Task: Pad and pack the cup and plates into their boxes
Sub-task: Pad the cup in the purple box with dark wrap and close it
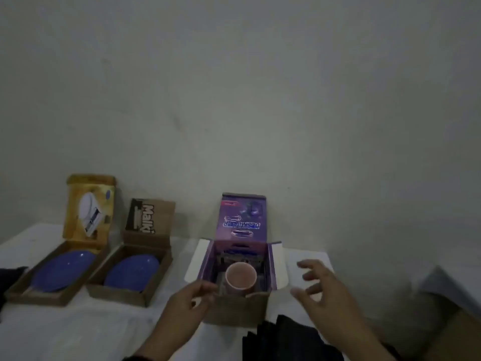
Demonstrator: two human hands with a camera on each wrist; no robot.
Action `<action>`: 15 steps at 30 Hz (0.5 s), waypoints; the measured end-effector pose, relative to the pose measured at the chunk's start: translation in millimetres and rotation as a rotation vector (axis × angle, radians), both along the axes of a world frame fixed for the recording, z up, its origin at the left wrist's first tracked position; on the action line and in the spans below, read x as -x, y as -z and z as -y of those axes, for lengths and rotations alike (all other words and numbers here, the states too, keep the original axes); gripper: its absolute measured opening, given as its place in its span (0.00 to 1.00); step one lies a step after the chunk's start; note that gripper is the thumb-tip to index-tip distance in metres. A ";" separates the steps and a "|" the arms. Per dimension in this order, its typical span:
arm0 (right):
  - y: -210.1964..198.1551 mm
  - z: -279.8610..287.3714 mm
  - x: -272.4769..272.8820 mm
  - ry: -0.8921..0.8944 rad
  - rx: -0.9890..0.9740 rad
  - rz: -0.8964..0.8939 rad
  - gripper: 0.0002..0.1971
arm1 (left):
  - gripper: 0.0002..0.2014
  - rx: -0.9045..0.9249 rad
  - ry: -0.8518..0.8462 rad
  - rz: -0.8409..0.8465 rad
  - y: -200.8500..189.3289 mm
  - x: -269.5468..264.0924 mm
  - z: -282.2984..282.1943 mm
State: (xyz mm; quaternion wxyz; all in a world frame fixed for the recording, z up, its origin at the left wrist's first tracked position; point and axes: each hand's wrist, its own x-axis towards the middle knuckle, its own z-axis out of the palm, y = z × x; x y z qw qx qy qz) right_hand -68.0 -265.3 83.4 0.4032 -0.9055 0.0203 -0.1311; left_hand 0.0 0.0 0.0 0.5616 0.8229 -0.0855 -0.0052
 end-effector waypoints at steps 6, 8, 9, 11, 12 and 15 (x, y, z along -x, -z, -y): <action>81.8 -27.7 0.1 0.020 0.282 -0.543 0.36 | 0.13 -0.104 -0.120 0.108 19.3 -48.0 -12.6; 102.3 -38.0 0.8 0.105 0.353 -0.633 0.45 | 0.14 -0.191 -0.100 0.198 23.7 -60.3 -16.8; 110.1 -43.5 1.3 0.144 0.367 -0.657 0.46 | 0.14 -0.242 -0.096 0.230 26.2 -66.9 -18.5; 121.1 -55.5 3.3 0.212 0.383 -0.668 0.46 | 0.15 -0.323 -0.074 0.252 29.6 -78.7 -21.3; 124.9 -59.7 4.1 0.233 0.388 -0.652 0.44 | 0.16 -0.351 -0.047 0.257 30.0 -82.6 -21.4; 133.5 -66.0 10.0 0.307 0.421 -0.562 0.34 | 0.19 -0.380 0.014 0.258 33.3 -96.8 -16.8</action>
